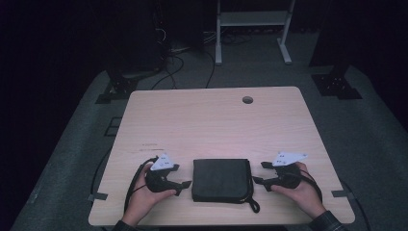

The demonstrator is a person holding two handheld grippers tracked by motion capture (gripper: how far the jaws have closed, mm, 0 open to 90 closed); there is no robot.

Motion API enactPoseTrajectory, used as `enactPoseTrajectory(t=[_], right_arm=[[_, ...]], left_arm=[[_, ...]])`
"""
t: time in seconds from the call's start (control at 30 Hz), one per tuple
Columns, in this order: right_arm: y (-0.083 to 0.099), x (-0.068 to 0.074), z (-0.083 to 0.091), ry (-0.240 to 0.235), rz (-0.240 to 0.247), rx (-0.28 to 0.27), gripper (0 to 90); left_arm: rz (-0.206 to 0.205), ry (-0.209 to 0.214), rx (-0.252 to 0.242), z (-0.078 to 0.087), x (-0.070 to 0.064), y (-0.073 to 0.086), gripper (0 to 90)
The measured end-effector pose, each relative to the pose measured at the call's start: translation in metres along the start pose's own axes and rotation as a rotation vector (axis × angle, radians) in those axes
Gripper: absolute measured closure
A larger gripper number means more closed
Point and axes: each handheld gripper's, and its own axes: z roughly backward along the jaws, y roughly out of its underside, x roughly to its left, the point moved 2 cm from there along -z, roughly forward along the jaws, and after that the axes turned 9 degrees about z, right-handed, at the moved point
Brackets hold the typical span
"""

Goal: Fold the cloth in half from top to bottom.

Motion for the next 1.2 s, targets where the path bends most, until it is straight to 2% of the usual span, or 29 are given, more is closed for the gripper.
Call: enactPoseTrajectory(t=[0.17, 0.37, 0.5, 0.67, 0.77, 0.9, 0.97, 1.03, 1.2], right_arm=[[0.006, -0.011, 0.008, 0.06, -0.025, 0.005, 25.1], [0.016, -0.021, 0.017, 0.113, -0.034, 0.032, 22.2], [0.025, -0.028, 0.025, 0.139, -0.049, 0.042, 21.1], [0.038, -0.035, 0.033, 0.171, -0.073, 0.071, 18.9], [0.045, -0.038, 0.036, 0.186, -0.093, 0.092, 16.5], [0.054, -0.042, 0.038, 0.208, -0.116, 0.127, 15.8], [0.058, -0.044, 0.037, 0.218, -0.13, 0.15, 14.4], [0.06, -0.044, 0.038, 0.223, -0.133, 0.14, 13.8], [0.063, -0.045, 0.039, 0.246, -0.14, 0.116, 12.8]], left_arm=[[0.034, -0.063, -0.007, 0.013, 0.018, 0.009, 14.2], [0.083, -0.142, 0.017, 0.026, 0.038, 0.026, 8.4], [0.093, -0.195, 0.035, 0.033, 0.051, 0.037, 8.2], [0.124, -0.212, 0.056, 0.04, 0.06, 0.049, 8.2], [0.12, -0.223, 0.072, 0.041, 0.063, 0.055, 8.2], [0.113, -0.231, 0.067, 0.042, 0.063, 0.058, 6.9], [0.092, -0.24, 0.069, 0.041, 0.063, 0.059, 5.1], [0.067, -0.246, 0.072, 0.04, 0.063, 0.061, 0.8], [0.057, -0.237, 0.05, 0.038, 0.063, 0.062, 0.0]])
